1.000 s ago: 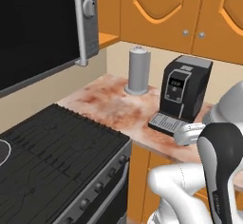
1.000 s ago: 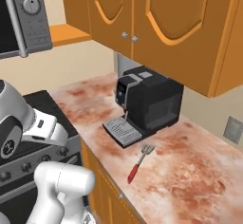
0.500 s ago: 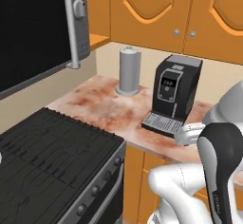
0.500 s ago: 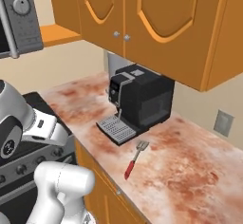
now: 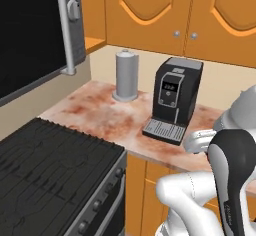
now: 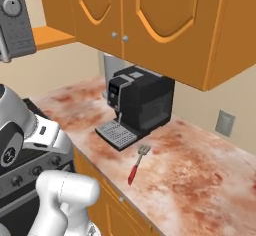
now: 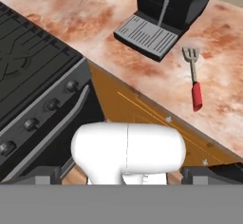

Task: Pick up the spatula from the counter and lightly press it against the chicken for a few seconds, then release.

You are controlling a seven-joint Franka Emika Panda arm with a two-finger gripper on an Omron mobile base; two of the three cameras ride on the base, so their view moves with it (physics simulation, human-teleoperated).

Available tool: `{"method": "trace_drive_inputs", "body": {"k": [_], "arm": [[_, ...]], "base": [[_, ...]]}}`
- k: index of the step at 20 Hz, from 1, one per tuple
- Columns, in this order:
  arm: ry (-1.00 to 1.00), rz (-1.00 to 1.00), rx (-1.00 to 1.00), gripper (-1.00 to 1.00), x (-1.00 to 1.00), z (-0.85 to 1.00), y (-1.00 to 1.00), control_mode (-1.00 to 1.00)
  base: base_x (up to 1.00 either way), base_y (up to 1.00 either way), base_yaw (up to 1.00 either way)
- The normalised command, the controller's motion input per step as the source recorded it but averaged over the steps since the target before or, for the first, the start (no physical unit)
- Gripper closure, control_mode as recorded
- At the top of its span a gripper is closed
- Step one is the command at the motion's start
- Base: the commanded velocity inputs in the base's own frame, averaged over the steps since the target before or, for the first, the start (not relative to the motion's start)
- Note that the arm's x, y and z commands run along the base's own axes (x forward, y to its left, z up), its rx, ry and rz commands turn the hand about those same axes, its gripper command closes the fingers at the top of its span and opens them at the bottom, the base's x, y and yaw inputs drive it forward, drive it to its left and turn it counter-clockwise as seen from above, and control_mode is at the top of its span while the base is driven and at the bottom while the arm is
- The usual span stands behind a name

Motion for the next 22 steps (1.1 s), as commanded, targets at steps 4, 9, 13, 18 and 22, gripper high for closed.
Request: {"method": "trace_drive_inputs", "body": {"k": [4,9,13,18,22], "arm": [[0.00,0.00,0.00,-1.00,0.00,0.00,0.00,1.00],[0.00,0.00,0.00,-1.00,0.00,0.00,0.00,1.00],[0.00,0.00,0.00,-1.00,0.00,0.00,0.00,1.00],[0.00,0.00,0.00,-1.00,0.00,0.00,0.00,1.00],[0.00,0.00,0.00,-1.00,0.00,0.00,0.00,1.00]], "base": [[-0.26,-1.00,-0.29],[-0.24,-1.00,-0.28],[-0.25,-1.00,-0.28],[-0.23,-1.00,-0.28],[-0.20,-1.00,-0.28]]}}
